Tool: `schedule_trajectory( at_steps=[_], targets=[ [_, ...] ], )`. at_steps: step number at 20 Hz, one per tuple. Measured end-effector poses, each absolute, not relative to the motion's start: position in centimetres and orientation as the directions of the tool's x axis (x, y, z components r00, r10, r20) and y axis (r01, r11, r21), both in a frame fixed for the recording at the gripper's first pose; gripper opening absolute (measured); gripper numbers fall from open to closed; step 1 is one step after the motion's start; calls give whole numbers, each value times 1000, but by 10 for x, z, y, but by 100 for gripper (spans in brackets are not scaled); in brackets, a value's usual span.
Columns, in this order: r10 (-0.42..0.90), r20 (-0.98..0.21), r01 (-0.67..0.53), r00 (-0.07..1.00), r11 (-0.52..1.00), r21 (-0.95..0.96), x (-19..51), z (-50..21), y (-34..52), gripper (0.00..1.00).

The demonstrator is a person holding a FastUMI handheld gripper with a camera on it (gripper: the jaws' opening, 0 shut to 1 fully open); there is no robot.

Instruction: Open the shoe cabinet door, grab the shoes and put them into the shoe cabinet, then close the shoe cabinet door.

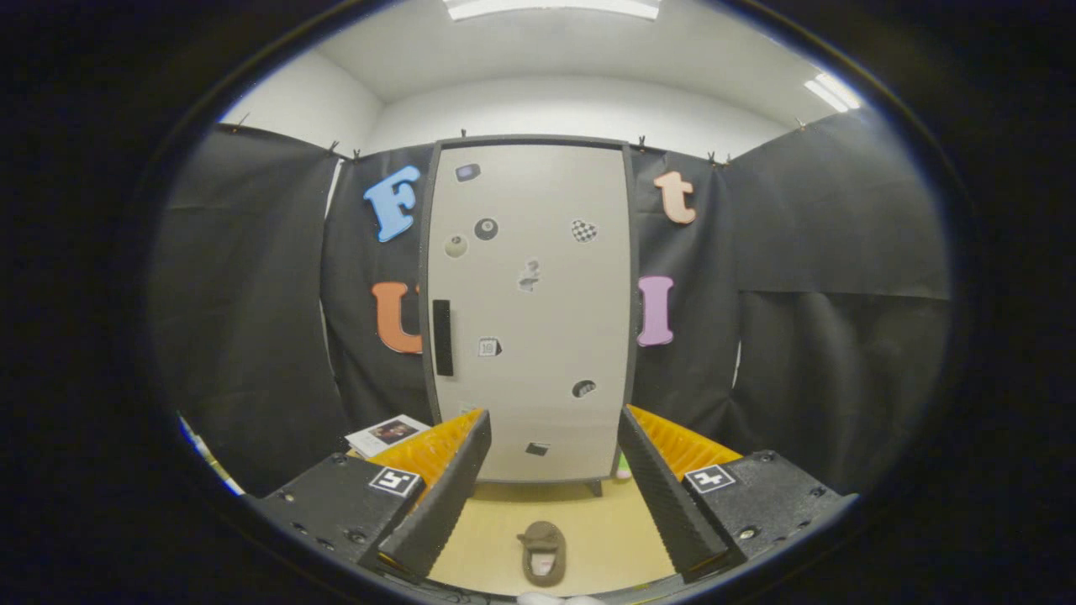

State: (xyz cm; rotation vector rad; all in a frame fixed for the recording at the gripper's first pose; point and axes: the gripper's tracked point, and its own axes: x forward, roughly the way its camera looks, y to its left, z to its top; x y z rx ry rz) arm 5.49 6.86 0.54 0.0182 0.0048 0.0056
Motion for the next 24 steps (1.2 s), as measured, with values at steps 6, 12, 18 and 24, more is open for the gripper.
schedule_trajectory(
  at_steps=[6, 12, 18, 24],
  targets=[
    [104, -27, -103, 994, 994, 35, 141, 3, 133, 99],
    [180, -26, -179, 983, 983, 41, 241, 9, 198, 99],
    [193, -46, -191, 980, 981, 30, 316, 5, 233, 91],
    [167, -60, -163, 984, 985, 62, 341, -1, 239, 65]
  ],
)
